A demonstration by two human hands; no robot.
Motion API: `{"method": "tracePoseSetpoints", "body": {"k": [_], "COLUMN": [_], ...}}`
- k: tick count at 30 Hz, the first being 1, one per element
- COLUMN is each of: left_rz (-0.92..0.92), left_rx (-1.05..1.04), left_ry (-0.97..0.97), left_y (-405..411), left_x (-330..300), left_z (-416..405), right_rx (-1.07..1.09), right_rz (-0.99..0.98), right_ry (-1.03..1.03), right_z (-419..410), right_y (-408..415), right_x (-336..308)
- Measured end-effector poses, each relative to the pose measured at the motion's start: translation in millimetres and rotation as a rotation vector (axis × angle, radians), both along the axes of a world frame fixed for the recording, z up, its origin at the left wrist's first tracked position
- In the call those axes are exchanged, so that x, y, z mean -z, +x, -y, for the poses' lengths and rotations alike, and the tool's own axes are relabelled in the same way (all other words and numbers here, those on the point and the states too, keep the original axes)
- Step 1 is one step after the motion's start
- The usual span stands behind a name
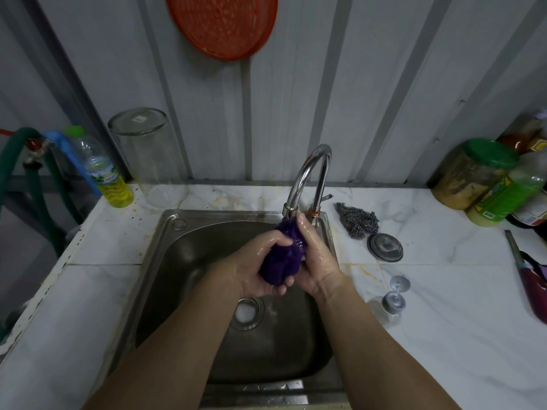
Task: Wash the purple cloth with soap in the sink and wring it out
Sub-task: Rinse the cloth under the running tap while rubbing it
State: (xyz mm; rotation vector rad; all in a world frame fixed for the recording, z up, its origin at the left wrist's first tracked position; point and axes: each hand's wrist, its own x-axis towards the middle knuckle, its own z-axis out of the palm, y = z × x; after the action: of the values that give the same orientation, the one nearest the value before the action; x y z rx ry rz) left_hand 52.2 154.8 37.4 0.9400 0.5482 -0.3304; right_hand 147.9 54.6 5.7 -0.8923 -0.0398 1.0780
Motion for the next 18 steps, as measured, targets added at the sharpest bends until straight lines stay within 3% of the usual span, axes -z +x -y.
{"method": "tracePoseSetpoints", "body": {"k": [2, 4, 10, 14, 16, 18], "left_rz": [-0.037, -0.075, -0.147, -0.151, -0.136, -0.127], "left_rx": [0.024, 0.07, 0.252, 0.262, 0.246, 0.146], "left_ry": [-0.083, -0.042, 0.56, 1.0, 1.241, 1.305], "left_y": [0.2, 0.2, 13.1, 22.2, 26.4, 27.5], "left_x": [-1.3, -2.0, -4.9, 0.8, 8.2, 14.9], "left_z": [1.8, 1.1, 8.5, 16.0, 21.3, 24.8], "right_rx": [0.043, 0.098, 0.159, 0.159, 0.194, 0.219], "right_rz": [0.007, 0.059, 0.305, 0.573, 0.599, 0.626], "right_ry": [0.079, 0.084, -0.248, -0.444, -0.523, -0.583], "right_z": [-1.5, -4.0, -15.3, -21.9, -24.1, -25.3], "right_y": [3.1, 8.7, 18.4, 19.6, 18.8, 19.7], "right_x": [2.1, 2.6, -11.8, -17.4, -18.3, -19.7]}}
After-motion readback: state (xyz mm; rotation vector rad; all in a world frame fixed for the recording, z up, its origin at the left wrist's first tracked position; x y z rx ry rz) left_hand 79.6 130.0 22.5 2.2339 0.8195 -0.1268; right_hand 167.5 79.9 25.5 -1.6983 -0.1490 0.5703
